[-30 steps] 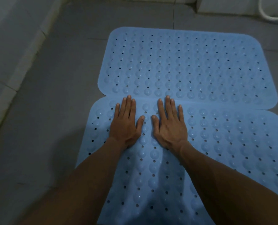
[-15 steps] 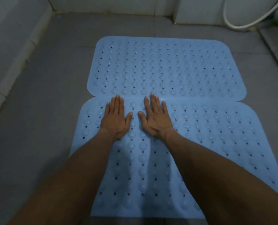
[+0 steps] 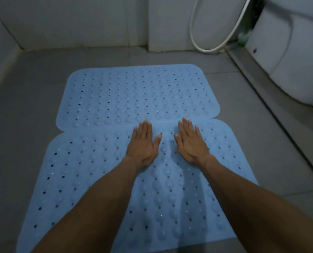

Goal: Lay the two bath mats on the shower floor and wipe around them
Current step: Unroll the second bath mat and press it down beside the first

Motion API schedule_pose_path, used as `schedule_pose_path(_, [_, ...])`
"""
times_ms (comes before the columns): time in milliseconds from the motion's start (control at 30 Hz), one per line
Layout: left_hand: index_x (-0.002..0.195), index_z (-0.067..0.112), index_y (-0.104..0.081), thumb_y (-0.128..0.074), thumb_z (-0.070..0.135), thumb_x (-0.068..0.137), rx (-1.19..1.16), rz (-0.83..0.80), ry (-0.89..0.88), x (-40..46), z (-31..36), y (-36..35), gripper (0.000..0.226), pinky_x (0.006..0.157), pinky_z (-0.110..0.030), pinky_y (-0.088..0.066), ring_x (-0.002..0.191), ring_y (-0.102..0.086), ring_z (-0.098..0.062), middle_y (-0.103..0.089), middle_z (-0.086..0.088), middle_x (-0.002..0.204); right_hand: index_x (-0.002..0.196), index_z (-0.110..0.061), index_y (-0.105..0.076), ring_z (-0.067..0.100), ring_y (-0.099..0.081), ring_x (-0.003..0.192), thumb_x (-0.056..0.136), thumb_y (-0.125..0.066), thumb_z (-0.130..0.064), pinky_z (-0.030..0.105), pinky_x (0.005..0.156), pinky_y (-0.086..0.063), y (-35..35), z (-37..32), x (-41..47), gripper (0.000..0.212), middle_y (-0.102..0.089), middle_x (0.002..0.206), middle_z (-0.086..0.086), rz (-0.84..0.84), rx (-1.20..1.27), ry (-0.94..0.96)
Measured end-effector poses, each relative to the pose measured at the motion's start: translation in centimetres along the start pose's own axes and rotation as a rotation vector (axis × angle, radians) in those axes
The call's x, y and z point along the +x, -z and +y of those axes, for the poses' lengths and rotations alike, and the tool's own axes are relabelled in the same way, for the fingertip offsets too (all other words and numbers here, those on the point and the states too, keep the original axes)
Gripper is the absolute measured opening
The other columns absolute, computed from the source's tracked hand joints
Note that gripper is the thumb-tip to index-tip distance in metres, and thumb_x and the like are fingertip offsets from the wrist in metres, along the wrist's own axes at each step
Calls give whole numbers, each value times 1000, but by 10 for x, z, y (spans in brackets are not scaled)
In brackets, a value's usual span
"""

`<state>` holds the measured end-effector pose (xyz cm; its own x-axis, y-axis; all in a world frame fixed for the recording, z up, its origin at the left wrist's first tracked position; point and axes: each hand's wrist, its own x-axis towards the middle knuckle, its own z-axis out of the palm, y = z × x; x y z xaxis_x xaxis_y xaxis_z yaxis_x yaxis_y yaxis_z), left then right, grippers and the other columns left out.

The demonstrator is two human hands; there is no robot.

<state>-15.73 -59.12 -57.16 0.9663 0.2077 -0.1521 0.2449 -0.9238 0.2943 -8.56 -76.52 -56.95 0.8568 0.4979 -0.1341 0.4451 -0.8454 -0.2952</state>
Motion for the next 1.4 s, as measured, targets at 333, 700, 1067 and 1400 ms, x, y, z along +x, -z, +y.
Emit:
schedule_pose_path(333, [153, 7, 8, 0, 48, 98, 7, 85, -7, 28, 73, -50, 69, 120, -37, 12, 148, 16, -17, 14, -8, 161, 157, -14, 3, 17, 14, 151, 104, -12, -43, 39, 122, 11, -3, 64, 15, 62, 10, 165, 5, 23, -103, 46])
schedule_pose_path(700, [153, 4, 0, -7, 42, 98, 90, 137, 31, 30, 73, -65, 68, 122, -38, 6, 149, 11, -20, 7, -11, 161, 157, -10, 0, 15, 11, 151, 101, -11, -46, 40, 122, 9, -23, 69, 15, 68, 6, 165, 6, 80, -66, 30])
schedule_pose_path(1067, [154, 7, -2, -13, 41, 101, 128, 153, 31, 35, 73, -66, 64, 122, -37, 6, 149, 9, -18, 5, -9, 162, 157, -10, -2, 16, 10, 151, 101, -14, -50, 43, 122, 7, -23, 71, 19, 70, 4, 165, 7, 103, -35, 37])
schedule_pose_path(1400, [154, 8, -5, -18, 40, 102, 103, 149, 29, 30, 73, -62, 63, 122, -36, 5, 150, 4, -18, 0, -8, 162, 157, -11, 1, 16, 11, 151, 100, -11, -51, 43, 122, 7, -23, 72, 17, 70, 5, 165, 6, 82, -37, 35])
